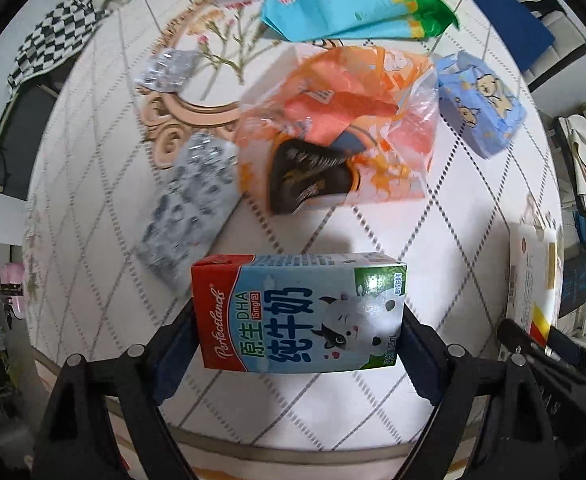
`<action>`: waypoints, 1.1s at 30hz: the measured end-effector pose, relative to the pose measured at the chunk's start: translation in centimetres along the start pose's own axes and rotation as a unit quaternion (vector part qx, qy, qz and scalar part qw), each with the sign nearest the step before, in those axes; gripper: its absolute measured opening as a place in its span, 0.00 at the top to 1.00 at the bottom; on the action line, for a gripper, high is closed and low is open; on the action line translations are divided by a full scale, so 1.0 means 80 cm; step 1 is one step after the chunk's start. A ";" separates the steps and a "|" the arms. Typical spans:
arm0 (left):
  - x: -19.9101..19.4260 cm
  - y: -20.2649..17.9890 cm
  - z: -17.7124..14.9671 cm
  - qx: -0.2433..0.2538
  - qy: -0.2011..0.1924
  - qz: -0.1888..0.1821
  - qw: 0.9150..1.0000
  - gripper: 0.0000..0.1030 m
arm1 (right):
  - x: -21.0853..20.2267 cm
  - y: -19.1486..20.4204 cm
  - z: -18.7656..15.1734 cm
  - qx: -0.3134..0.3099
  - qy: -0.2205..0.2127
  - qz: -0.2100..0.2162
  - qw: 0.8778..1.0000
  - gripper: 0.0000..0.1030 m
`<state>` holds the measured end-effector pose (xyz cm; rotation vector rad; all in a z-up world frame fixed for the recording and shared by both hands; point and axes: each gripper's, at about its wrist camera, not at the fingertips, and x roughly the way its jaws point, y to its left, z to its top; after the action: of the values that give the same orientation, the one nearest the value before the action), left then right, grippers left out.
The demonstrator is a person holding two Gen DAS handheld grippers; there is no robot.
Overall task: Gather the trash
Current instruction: 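Grasp the milk carton with the left tool while the right tool grasps the striped medicine box, then lower both held items into the trash bin and open both tools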
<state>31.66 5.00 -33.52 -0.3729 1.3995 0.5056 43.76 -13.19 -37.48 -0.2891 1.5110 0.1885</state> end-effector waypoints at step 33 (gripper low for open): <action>0.012 0.202 -0.327 -0.005 0.035 -0.079 0.996 0.13 | -0.026 0.101 -0.451 -0.012 0.003 0.097 0.995 0.25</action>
<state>1.14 4.75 -37.45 -0.5094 1.4223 0.3733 6.85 -16.32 -37.25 -0.1613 1.5436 0.3607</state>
